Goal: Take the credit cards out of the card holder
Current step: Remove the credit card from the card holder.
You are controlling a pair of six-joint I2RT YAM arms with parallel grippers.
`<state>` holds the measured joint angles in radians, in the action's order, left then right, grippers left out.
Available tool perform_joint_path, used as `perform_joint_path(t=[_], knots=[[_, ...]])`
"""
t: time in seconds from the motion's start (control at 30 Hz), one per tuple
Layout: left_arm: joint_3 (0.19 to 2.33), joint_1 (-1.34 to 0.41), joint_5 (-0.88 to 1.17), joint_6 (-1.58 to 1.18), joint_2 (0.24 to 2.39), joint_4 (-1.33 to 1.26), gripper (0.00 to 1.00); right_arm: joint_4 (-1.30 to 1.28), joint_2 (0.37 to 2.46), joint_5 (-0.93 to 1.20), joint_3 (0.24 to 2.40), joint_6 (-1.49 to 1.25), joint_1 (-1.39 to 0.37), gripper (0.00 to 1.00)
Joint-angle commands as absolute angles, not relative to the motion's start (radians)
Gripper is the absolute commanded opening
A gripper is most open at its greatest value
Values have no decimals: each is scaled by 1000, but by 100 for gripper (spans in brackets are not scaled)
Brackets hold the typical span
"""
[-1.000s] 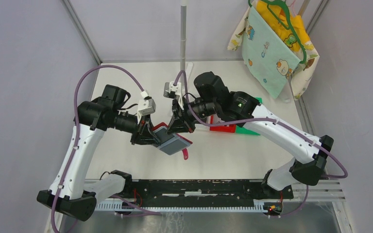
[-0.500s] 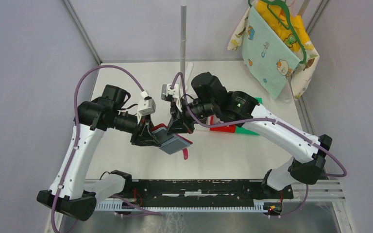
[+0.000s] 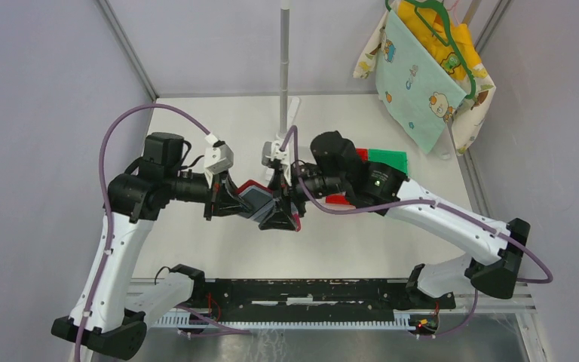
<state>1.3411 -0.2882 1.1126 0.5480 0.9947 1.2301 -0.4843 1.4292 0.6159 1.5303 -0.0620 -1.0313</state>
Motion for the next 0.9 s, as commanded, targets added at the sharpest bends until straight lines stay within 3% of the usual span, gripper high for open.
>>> perform_joint_path(t=[0.0,0.1,0.2,0.27,0.33,0.4,0.47,0.57,0.87], knots=[[1347,-290,1203,263,933,931,2,-63,1249,609,1297,-203,-1021,77],[1349,-289,1228,194,920,885,2,76,1196,621,1208,-251,-1006,76],[1351,-290,1247,169,917,882,2,145,1180,653,1185,-301,-987,67],[1349,-290,1259,161,914,884,2,169,1181,666,1186,-323,-980,54],[1347,-291,1261,156,910,882,3,161,1194,683,1205,-333,-973,35],[1347,-290,1253,148,908,882,16,80,1208,673,1248,-312,-966,12],[1346,-289,1245,145,905,882,36,-38,1223,655,1297,-274,-959,0],[1335,-289,1215,161,897,882,54,-157,1236,637,1345,-230,-956,0],[1329,-290,1093,320,909,948,54,-389,1286,614,1469,-136,-956,0]])
